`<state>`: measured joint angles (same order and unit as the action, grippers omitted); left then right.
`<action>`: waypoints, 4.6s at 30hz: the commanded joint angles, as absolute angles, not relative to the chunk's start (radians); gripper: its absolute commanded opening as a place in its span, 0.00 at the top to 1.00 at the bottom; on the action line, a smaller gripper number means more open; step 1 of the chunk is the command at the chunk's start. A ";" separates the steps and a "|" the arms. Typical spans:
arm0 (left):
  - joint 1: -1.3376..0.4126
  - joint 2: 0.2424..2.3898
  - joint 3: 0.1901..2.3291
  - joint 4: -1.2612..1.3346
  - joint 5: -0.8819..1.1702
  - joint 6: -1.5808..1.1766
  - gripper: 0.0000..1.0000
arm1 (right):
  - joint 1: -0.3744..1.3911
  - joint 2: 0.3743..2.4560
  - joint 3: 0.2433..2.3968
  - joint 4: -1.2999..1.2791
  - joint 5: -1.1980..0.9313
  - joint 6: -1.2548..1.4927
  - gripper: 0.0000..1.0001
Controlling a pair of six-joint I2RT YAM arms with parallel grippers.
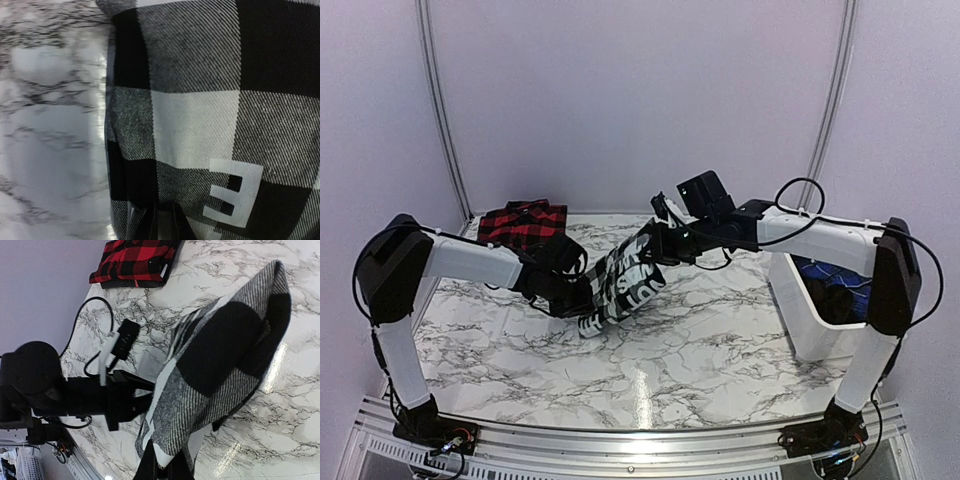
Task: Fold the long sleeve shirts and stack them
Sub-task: Turn over the square-folded shirt at the center of the board, then move the square-folded shirt to the center of the board, then adjust the square-folded shirt at the center of the board.
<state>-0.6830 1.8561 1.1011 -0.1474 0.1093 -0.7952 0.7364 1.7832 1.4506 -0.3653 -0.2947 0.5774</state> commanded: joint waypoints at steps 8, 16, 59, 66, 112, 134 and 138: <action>-0.862 2.143 1.410 0.221 0.223 -1.085 0.86 | 0.790 1.802 1.670 -0.527 -0.266 0.586 1.00; -0.867 2.188 1.400 0.391 0.307 -1.182 0.80 | 0.829 1.961 1.807 -0.516 -0.200 0.635 1.00; -0.739 1.807 1.090 -0.119 0.094 -0.846 0.59 | 0.610 1.611 0.956 -0.051 -0.194 0.427 0.43; -0.776 1.821 1.059 -0.121 0.093 -0.889 0.61 | 0.611 1.664 0.881 0.062 -0.223 0.430 0.48; -0.595 1.641 0.943 -0.225 0.049 -0.726 0.69 | 0.736 1.803 1.098 -0.036 -0.092 0.485 0.52; -0.598 1.705 0.973 -0.173 0.105 -0.732 0.69 | 0.729 1.897 1.175 -0.041 -0.113 0.482 0.70; -0.598 1.638 0.962 -0.233 0.015 -0.736 0.70 | 0.729 1.895 1.172 -0.043 -0.114 0.481 0.70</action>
